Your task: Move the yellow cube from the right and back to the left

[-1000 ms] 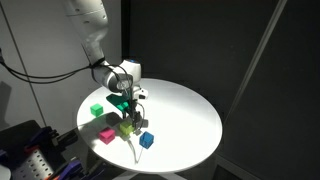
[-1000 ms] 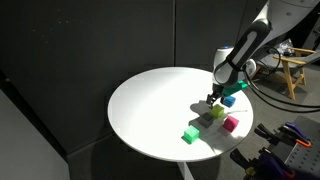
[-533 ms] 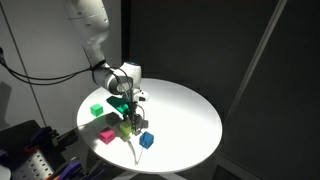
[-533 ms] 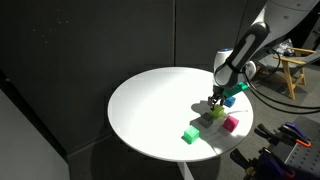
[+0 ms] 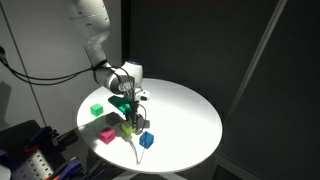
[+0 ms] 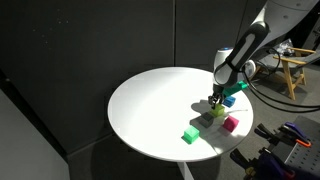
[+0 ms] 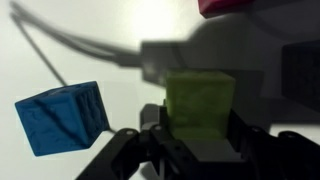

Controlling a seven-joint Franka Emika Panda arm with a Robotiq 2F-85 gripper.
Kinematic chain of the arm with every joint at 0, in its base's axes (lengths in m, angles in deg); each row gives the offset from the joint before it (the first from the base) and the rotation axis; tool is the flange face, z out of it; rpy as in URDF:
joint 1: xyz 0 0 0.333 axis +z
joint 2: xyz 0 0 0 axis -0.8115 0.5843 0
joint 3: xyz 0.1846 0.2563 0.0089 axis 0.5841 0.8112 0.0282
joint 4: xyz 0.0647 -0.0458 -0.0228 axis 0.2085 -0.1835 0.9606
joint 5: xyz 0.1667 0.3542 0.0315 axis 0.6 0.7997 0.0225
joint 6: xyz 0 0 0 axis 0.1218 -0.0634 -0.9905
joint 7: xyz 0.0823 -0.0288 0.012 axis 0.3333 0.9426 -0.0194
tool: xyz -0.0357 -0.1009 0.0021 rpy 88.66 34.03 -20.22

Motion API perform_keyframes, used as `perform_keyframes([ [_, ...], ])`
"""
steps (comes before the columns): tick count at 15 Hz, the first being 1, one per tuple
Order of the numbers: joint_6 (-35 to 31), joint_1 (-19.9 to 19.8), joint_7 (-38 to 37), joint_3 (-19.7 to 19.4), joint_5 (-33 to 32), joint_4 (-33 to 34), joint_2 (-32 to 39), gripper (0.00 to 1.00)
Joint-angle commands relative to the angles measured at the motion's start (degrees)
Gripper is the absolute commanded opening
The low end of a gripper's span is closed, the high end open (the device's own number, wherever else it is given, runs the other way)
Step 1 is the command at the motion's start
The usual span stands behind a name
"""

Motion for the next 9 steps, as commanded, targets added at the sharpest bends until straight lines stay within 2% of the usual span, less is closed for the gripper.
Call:
perform_keyframes([
  [1, 2.6, 0.3, 0.1, -0.9, -1.6, 1.2, -1.0, 0.32],
  [9, 4.9, 0.3, 0.8, -0.7, -2.7, 1.5, -2.9, 0.32],
])
